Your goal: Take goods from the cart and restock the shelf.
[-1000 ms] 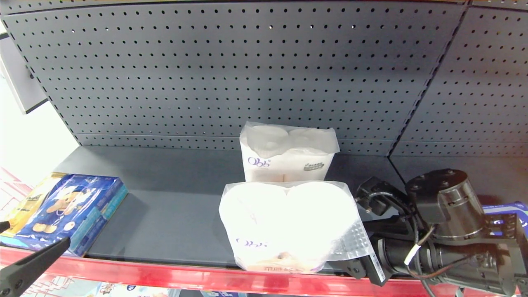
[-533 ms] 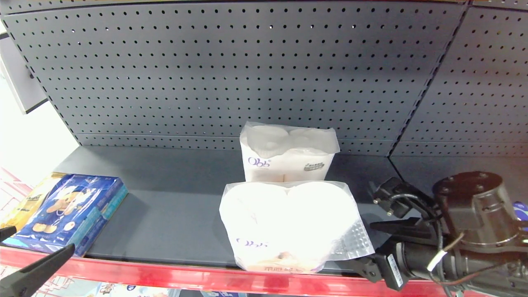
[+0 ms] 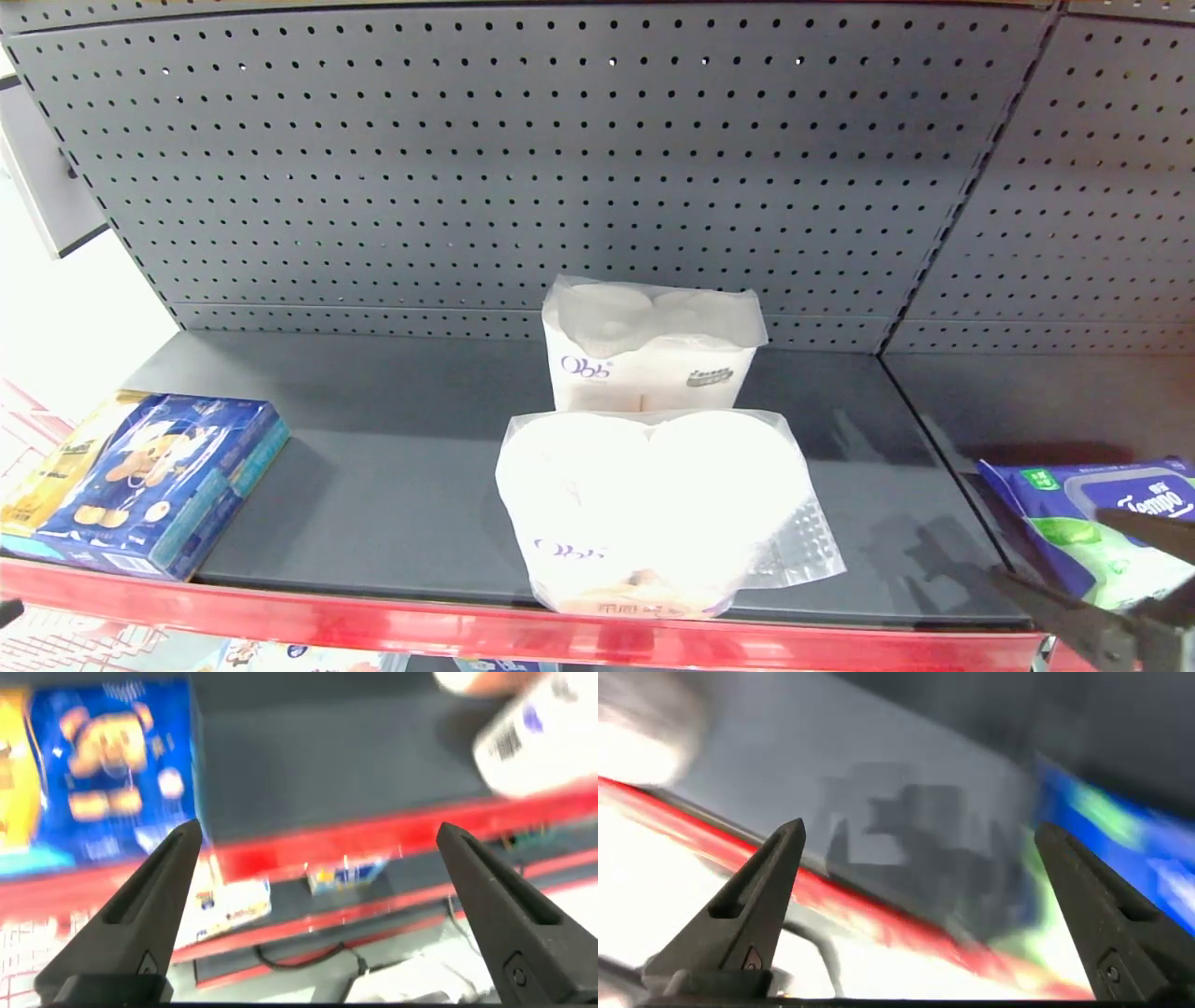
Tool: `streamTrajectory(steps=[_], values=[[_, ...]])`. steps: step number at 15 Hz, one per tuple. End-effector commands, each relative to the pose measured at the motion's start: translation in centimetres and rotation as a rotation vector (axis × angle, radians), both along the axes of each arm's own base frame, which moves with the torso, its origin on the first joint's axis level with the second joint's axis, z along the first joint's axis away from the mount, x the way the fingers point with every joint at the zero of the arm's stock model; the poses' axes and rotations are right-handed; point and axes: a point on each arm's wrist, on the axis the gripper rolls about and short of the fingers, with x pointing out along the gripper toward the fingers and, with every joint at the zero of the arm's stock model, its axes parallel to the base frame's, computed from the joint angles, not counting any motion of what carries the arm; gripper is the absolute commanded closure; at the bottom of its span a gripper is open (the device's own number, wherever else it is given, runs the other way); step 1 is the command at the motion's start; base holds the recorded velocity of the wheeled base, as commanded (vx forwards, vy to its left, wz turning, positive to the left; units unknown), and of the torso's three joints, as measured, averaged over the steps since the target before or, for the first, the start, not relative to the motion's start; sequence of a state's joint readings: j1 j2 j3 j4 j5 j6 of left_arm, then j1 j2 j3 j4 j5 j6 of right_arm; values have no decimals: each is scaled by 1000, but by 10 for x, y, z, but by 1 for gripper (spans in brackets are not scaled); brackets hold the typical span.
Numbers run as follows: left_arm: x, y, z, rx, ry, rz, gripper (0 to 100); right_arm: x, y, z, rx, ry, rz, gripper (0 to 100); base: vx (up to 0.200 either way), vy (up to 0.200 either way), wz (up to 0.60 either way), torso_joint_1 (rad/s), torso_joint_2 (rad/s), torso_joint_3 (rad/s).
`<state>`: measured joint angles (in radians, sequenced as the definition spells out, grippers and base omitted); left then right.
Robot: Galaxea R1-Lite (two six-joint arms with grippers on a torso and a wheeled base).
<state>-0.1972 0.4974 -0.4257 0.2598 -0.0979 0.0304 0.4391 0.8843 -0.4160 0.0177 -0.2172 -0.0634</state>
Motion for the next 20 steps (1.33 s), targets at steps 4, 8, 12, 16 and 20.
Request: streamTrajectory(steps=[4, 8, 12, 16, 20], values=[[-71, 15, -54, 17, -83, 16, 0, -148, -37, -3, -17, -97, -526, 0, 0, 0, 0, 0, 0, 0], [-71, 8, -74, 21, -70, 146, 0, -153, -30, -41, 32, -130, -418, 0, 0, 0, 0, 0, 0, 0], [-51, 8, -84, -18, -188, 221, 0, -114, -31, -76, 72, -252, -306, 0, 0, 0, 0, 0, 0, 0], [-42, 6, -89, -48, -273, 145, 0, -99, -33, -96, 79, -367, -221, 0, 0, 0, 0, 0, 0, 0], [-35, 5, -92, -92, -361, 141, 0, -104, -32, -97, 132, -422, -114, 0, 0, 0, 0, 0, 0, 0]])
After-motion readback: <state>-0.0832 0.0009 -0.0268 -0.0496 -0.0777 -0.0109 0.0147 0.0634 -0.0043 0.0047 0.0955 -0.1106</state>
